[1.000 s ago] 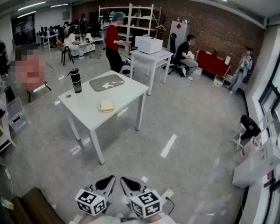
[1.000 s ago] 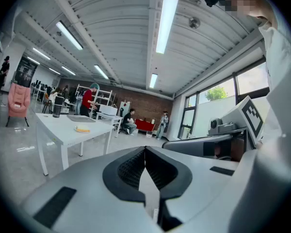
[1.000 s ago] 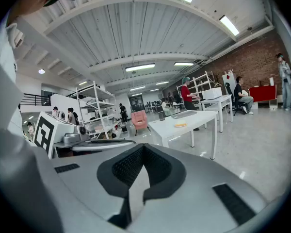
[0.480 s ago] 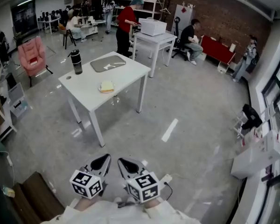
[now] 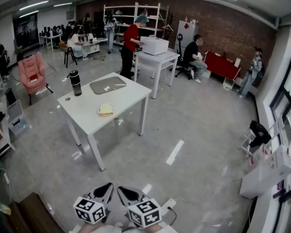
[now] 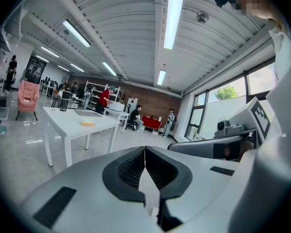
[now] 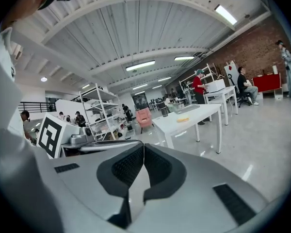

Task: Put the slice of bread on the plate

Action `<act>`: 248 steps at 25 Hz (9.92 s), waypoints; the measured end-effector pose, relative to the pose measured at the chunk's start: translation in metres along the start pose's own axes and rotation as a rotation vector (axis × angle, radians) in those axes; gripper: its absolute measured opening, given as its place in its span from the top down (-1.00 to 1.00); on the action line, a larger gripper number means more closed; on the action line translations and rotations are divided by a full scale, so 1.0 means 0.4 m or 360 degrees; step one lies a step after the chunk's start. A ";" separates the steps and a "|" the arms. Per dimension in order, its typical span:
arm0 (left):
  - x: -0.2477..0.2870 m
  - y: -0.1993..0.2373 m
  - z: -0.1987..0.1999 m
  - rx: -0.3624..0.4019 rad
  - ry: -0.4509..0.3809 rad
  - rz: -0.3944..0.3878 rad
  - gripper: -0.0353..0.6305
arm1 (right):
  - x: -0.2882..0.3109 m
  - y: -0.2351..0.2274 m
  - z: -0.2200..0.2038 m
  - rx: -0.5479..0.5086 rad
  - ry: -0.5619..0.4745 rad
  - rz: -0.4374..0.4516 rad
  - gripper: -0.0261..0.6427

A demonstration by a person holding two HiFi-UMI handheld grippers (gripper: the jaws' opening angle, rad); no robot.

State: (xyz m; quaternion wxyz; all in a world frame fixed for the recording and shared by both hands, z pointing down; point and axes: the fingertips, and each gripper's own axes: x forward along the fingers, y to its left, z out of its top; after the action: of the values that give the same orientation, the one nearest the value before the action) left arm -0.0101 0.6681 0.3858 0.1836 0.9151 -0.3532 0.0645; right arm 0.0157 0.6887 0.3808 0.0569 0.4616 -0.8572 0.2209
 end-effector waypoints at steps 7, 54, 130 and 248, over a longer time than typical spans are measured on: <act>0.050 -0.026 -0.017 0.0001 -0.0012 0.0018 0.87 | -0.021 -0.070 -0.003 0.0032 -0.0041 -0.0002 0.88; 0.548 0.691 0.378 -0.0066 0.0014 -0.0047 0.86 | 0.689 -0.519 0.440 0.0069 -0.0067 -0.0275 0.88; 1.049 1.367 0.496 -0.0458 0.0208 0.0412 0.86 | 1.425 -1.002 0.610 0.0251 0.0423 0.0024 0.88; 1.064 1.457 0.297 -0.0736 0.0693 0.0292 0.63 | 1.469 -1.073 0.401 0.0381 0.0883 -0.0218 0.75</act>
State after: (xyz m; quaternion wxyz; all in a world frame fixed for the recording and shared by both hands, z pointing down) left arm -0.0860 -0.0403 0.5506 0.4510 0.7783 -0.3919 0.1929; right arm 0.0498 -0.0349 0.5544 0.2487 0.4439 -0.7438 0.4334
